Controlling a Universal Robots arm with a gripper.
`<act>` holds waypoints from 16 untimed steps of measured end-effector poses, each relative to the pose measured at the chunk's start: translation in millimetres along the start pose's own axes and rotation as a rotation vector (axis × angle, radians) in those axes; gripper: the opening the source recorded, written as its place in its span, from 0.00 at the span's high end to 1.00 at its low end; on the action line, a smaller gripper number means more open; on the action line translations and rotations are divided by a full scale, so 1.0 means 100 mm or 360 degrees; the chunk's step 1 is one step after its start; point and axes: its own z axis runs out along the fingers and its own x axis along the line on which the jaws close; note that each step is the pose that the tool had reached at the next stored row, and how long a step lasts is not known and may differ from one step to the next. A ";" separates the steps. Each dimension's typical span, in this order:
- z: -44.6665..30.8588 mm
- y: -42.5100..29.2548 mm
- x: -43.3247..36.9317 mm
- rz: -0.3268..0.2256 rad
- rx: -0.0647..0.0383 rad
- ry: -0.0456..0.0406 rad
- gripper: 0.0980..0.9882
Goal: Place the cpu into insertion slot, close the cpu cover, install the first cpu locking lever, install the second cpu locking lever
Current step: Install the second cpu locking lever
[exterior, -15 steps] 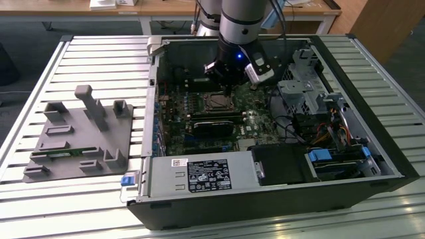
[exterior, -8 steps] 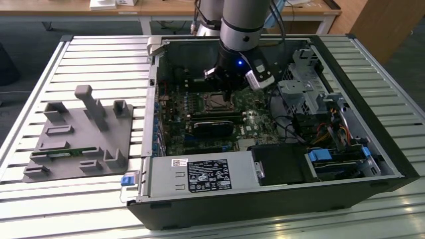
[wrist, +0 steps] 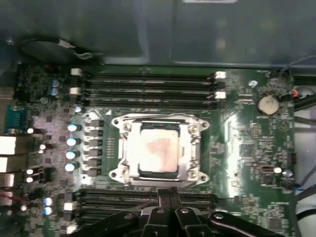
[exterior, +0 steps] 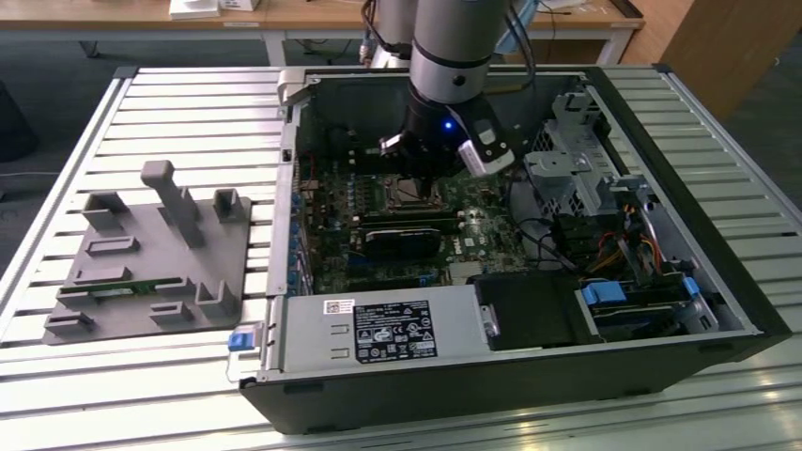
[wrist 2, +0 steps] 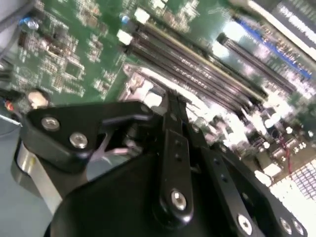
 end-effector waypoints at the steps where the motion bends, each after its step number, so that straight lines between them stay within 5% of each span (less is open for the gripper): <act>1: 0.000 -0.004 0.028 0.0000 0.0000 0.0000 0.99; 10: 0.003 -0.077 0.203 0.0000 -0.0001 0.0000 0.99; 16: 0.087 -0.085 0.249 0.0000 -0.0001 0.0001 0.99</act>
